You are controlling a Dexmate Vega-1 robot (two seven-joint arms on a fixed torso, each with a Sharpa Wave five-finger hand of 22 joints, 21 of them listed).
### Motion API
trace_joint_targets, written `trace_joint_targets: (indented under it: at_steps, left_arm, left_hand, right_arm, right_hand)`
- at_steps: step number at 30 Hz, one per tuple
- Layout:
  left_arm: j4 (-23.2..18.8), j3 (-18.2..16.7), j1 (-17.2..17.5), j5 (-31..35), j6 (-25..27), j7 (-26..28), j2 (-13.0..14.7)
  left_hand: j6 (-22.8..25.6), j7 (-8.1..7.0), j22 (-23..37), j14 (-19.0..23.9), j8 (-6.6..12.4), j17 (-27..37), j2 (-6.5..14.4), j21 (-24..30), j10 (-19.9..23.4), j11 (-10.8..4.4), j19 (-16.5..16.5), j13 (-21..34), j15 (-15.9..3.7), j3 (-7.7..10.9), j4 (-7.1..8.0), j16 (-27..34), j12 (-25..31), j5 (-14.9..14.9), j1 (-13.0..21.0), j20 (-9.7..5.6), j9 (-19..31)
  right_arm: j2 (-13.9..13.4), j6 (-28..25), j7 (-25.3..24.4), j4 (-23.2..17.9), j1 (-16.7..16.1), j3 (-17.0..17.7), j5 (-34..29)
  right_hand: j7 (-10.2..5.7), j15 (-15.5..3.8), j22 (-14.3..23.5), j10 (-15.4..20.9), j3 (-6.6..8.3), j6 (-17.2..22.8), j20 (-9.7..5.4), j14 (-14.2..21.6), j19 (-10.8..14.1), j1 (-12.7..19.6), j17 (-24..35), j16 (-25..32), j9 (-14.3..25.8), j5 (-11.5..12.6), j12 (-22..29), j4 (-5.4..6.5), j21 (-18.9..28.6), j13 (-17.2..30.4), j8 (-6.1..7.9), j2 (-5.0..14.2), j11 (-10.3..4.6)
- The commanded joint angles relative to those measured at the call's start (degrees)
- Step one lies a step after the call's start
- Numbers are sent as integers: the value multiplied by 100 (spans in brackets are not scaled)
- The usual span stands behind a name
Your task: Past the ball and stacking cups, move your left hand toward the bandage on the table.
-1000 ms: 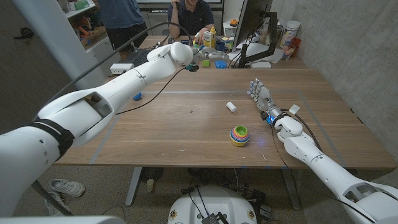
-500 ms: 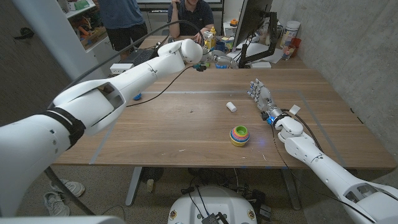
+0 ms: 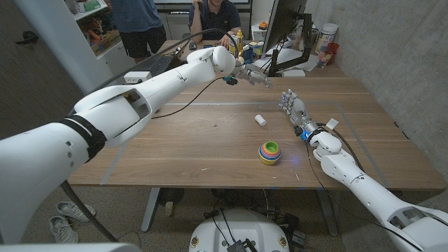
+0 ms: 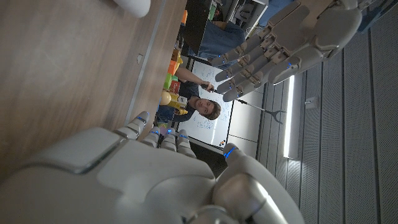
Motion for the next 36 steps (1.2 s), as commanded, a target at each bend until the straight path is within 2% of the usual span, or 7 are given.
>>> trace_joint_targets:
  at_steps: [1, 5, 20, 26, 29, 36]
  left_arm:
    - [400, 265, -155, 59, -42, -332, -306]
    - [526, 378, -198, 140, 36, -394, -401]
    - [1616, 907, -414, 401, -55, -621, -1089]
    - [1802, 1114, -461, 596, -72, -572, -1261]
    - [1954, 1125, -473, 580, -183, -570, -1338]
    - [1988, 1170, -472, 606, -228, -610, -1382]
  left_hand:
    - [47, -5, 12, 75, 36, 23, 8, 14, 47, -26, -2, 29, -176, -7, -52, 37, 30, -22, 70, 18, 17]
    - [71, -5, 13, 67, 37, 23, 9, 15, 59, -33, 6, 30, -180, -9, -66, 26, 28, -25, 81, 21, 16]
    - [133, -6, 15, 58, 31, 25, 21, -5, 67, -42, -28, 34, -185, -10, -108, 4, 12, -34, 122, 35, 13]
    - [147, -7, 16, 79, 26, 24, 29, -3, 92, -54, -20, 35, -203, -6, -125, 6, 15, -36, 142, 34, 11]
    - [150, -7, 16, 85, 24, 24, 33, -4, 100, -57, -21, 35, -204, -5, -131, 6, 15, -37, 149, 33, 11]
    - [161, -8, 17, 107, 18, 23, 50, -1, 118, -55, -7, 36, -241, 6, -153, 6, 13, -38, 181, 13, 10]
  right_arm:
    - [-23, -29, -27, -83, -48, 17, 21]
    - [-27, -8, -8, -67, -51, 28, 32]
    - [-51, 24, 36, -53, -74, 60, 67]
    - [-69, 0, 33, -96, -100, 69, 86]
    - [-76, 12, 29, -109, -116, 78, 89]
    - [-91, 14, 2, -136, -143, 99, 97]
  right_hand:
    - [10, -380, 29, 15, 11, 31, -578, -112, 22, 0, 19, 22, 14, 25, 33, 5, -26, 12, 5, 740, 16]
    - [10, -381, 29, 17, 10, 31, -576, -111, 23, 0, 19, 22, 14, 25, 34, 5, -28, 12, 5, 739, 22]
    - [11, -379, 29, 27, 6, 35, -578, -104, 30, 0, 19, 22, 13, 24, 35, 4, -40, 12, 3, 738, 17]
    - [13, -380, 29, 33, 4, 36, -578, -104, 32, 0, 19, 21, 13, 24, 36, 4, -44, 12, 2, 738, 22]
    - [10, -379, 29, 22, 4, 35, -576, -102, 33, 0, 19, 22, 13, 23, 32, 4, -45, 12, 2, 737, 15]
    - [15, -379, 29, 29, 2, 37, -576, -100, 35, 0, 19, 21, 13, 23, 34, 4, -50, 12, 1, 736, 27]
